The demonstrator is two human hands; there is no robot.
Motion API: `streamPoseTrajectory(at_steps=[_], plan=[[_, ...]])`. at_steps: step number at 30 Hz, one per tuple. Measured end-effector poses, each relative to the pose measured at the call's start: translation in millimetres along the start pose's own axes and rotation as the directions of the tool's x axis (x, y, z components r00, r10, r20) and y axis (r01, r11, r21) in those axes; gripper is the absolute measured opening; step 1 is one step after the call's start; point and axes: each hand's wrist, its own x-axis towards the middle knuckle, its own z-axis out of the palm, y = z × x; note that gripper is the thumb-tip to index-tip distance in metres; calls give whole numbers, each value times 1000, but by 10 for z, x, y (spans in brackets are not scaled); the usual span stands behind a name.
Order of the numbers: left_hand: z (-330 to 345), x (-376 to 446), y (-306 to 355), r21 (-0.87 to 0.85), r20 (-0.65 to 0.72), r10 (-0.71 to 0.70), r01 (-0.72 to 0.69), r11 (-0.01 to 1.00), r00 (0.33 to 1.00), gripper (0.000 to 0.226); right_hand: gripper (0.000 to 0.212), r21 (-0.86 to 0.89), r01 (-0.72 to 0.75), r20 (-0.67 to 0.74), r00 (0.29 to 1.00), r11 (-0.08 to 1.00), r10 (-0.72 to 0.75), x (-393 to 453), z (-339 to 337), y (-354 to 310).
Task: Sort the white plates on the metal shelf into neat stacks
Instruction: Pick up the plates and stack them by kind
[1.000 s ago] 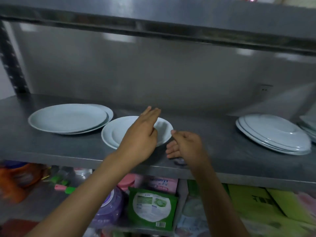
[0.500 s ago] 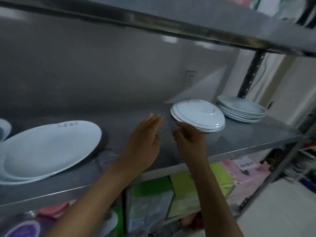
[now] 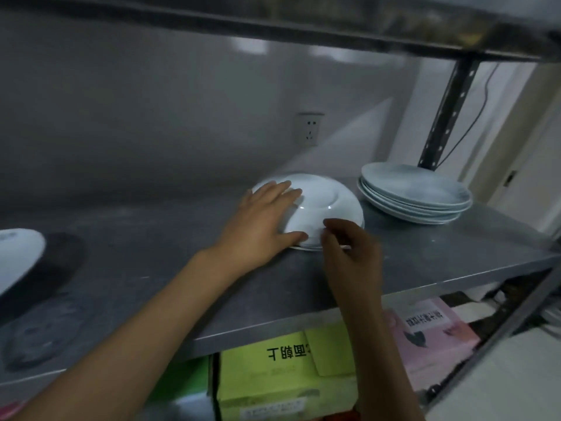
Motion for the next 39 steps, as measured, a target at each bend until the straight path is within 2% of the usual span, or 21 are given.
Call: streamPoseTrajectory(at_steps=[2,8,12,19,24,28,30,34,37,39], plan=[[125,90,27,67,46,-25,22,998,999,83,18,11,-8,-24,1000,1000,8,75,-66,78],[176,64,24,15,75,2,-3,1000,997,84,19,77,-37,-65,997,996,42,145,-155,135],[163,-29,24,138,115,61,-77,987,991,75,18,112,-73,-107,991,991,85,90,-228,119],[106,-171,82,166,85,79,-92,982,993,61,21,162,-89,-137,984,983,112,-27,-333,19],[82,-295,143,90,-9,25,-24,996,1000,59,21,196,-99,-167,977,976,133,-106,-323,-32],[58,-353,182,107,-65,21,-14,994,998,55,20,201,-119,-152,977,972,151,-184,-260,-10],[35,-377,195,107,-144,22,-7,994,989,58,20,196,-142,-138,976,970,171,-215,-229,2],[-117,-352,198,-8,-400,-19,17,1000,916,49,21,198,-149,-115,978,969,174,-294,-136,19],[-310,-348,166,-111,-518,-83,29,993,851,38,19,182,-152,-60,984,971,165,-375,-15,-6],[-423,-396,142,-159,-579,-111,22,987,807,41,20,176,-138,-42,988,975,148,-408,62,-67]])
